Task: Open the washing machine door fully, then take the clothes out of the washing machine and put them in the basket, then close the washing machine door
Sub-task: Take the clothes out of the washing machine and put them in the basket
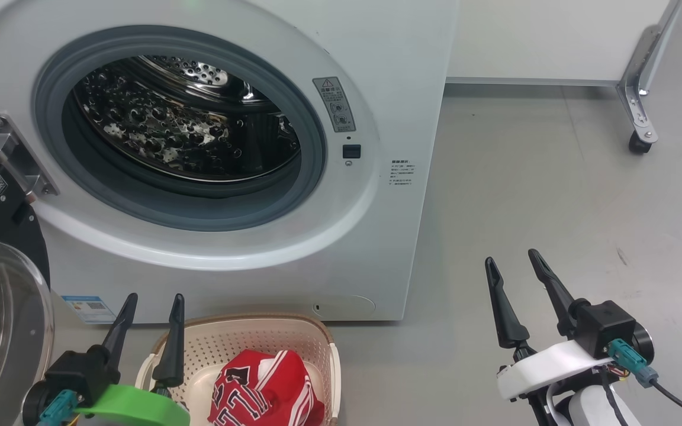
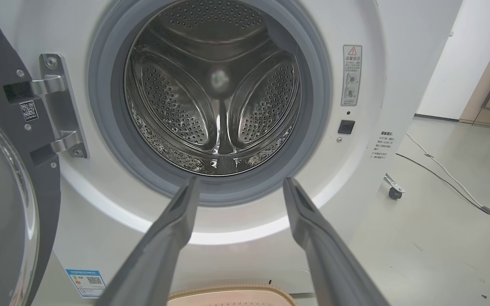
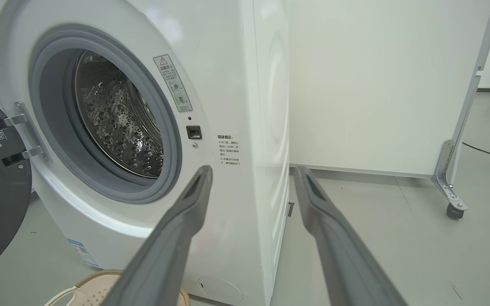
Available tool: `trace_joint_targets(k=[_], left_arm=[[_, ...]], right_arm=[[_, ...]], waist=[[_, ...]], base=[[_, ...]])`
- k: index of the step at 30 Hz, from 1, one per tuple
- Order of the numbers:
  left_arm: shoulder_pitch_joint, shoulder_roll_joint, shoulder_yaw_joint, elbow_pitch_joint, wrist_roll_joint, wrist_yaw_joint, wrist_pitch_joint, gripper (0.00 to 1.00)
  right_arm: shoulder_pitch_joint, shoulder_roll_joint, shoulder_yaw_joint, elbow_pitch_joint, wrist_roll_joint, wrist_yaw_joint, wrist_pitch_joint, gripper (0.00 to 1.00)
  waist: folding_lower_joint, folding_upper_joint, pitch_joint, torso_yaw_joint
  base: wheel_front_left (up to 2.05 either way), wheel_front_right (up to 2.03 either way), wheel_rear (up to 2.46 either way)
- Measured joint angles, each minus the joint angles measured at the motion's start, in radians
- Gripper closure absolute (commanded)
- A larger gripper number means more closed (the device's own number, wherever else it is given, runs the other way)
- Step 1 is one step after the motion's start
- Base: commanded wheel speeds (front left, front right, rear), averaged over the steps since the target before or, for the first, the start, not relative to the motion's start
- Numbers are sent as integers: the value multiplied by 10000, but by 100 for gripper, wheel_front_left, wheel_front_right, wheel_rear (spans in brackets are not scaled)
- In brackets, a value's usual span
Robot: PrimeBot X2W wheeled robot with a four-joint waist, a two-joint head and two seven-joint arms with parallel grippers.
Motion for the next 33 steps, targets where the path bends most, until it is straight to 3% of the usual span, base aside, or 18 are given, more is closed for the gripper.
trace_joint_targets(k=[33], left_arm=[[310,-67,163,-564,94,88,0,0]], right_arm=[[0,2,50,-10,8,-8,0,0]], waist=[[0,0,153,-114]], base=[[0,0,0]])
